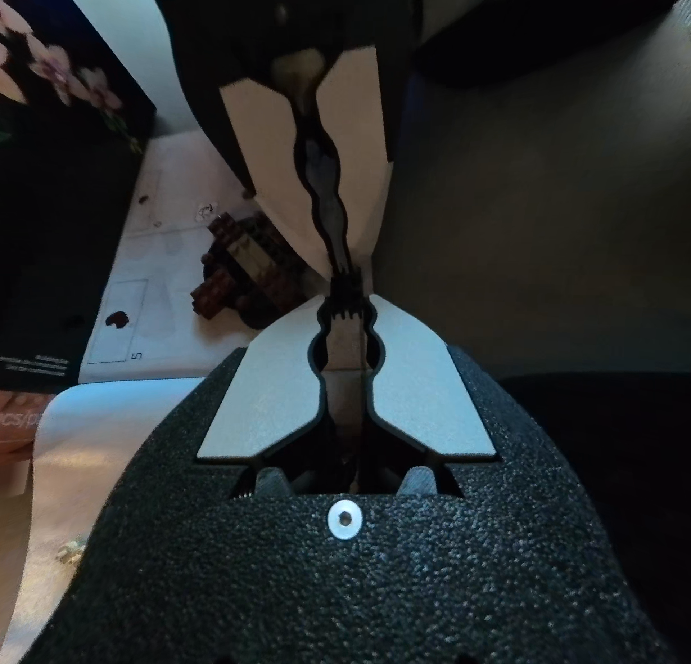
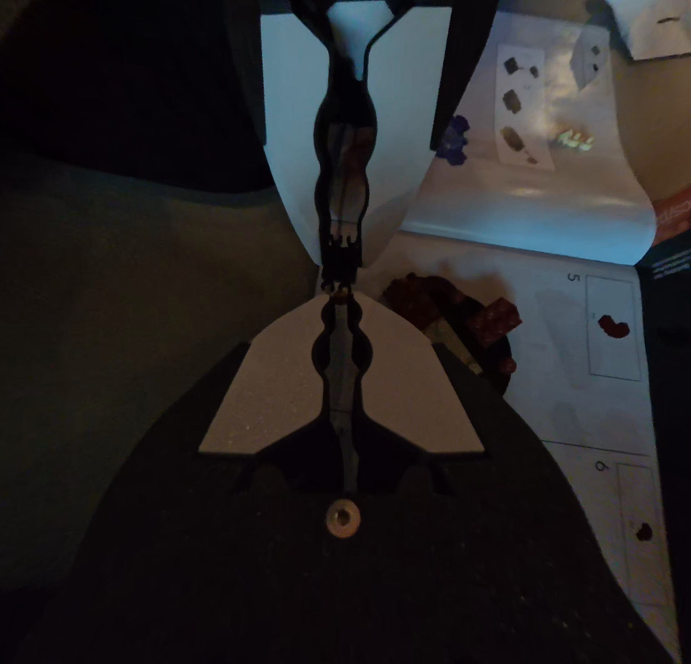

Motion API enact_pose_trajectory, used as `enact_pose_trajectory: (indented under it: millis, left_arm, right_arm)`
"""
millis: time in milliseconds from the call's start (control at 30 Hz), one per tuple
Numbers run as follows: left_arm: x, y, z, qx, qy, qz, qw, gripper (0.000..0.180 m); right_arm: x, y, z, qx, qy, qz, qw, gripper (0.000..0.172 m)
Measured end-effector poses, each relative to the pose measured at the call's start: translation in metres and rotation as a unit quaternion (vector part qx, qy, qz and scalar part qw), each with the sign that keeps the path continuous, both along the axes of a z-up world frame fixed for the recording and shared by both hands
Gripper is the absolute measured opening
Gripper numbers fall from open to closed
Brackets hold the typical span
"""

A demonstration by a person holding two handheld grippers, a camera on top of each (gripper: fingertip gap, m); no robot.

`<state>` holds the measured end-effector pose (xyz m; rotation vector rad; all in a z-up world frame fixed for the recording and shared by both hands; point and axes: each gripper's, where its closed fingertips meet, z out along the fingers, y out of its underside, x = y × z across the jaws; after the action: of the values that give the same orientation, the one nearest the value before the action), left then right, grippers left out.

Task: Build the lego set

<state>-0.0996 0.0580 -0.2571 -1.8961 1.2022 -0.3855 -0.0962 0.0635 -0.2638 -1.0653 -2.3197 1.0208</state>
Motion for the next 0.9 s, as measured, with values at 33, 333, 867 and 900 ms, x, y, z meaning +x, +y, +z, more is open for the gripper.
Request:
enact_pose_trajectory:
  millis: [33, 333, 867, 900]
  left_arm:
    - [0.0, 0.0, -0.001, -0.005, -0.001, 0.001, 1.0, 0.016]
    - [0.0, 0.0, -0.009, -0.035, 0.015, 0.001, 0.999, 0.016]
    - [0.002, 0.001, -0.009, -0.04, 0.013, -0.005, 0.999, 0.016]
    - [0.002, 0.001, -0.009, -0.04, 0.013, -0.005, 0.999, 0.016]
  right_arm:
    - [-0.001, 0.001, 0.0, 0.0, 0.002, -0.004, 1.0, 0.004]
    - [0.001, 0.001, 0.0, 0.013, 0.003, -0.013, 1.0, 0.006]
    - [0.006, 0.008, 0.006, 0.041, -0.011, -0.041, 0.998, 0.0]
    - [0.006, 0.007, 0.005, 0.041, -0.012, -0.04, 0.998, 0.0]
